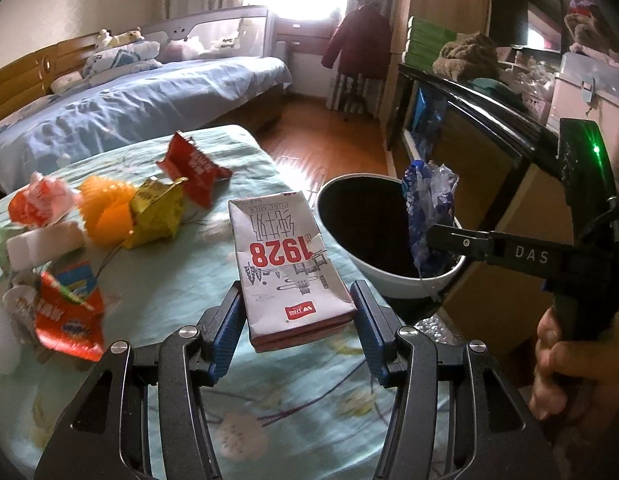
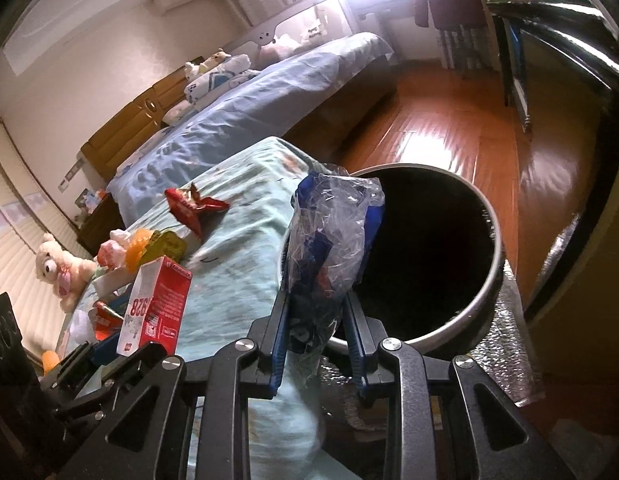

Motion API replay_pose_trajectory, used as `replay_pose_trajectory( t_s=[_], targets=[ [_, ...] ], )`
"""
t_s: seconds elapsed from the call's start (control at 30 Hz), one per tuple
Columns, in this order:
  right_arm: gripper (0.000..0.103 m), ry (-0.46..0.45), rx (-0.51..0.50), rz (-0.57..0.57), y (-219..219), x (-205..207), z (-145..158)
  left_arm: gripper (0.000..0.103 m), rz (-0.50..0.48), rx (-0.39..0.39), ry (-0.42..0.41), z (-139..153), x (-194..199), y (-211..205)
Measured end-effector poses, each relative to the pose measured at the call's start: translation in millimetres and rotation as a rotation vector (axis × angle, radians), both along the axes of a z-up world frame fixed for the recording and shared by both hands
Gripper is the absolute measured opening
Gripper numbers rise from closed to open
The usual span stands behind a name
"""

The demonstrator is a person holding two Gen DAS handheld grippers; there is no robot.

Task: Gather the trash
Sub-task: 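Lift the blue plastic bag with the right gripper over the black bin, then open the right gripper to drop the bag into the bin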

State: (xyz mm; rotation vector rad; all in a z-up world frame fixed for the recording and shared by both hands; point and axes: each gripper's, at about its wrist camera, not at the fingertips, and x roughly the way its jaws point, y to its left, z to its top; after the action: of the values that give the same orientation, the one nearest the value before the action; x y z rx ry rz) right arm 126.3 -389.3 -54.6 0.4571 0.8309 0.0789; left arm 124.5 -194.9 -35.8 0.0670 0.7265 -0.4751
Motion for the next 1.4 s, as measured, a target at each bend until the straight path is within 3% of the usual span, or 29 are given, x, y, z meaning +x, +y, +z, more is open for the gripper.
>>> replay_pose_trajectory(
  t_s=[0.8,1.4],
  targets=[
    [0.027,0.052,-0.038,-0.064,-44,13,-18,0.052,-0.104,0.03,0.003,7,32,-65],
    [0.027,0.087,-0.032,-0.076,-63,33,-27,0.052,-0.162,0.056,0.083,-12,59,-97]
  ],
)
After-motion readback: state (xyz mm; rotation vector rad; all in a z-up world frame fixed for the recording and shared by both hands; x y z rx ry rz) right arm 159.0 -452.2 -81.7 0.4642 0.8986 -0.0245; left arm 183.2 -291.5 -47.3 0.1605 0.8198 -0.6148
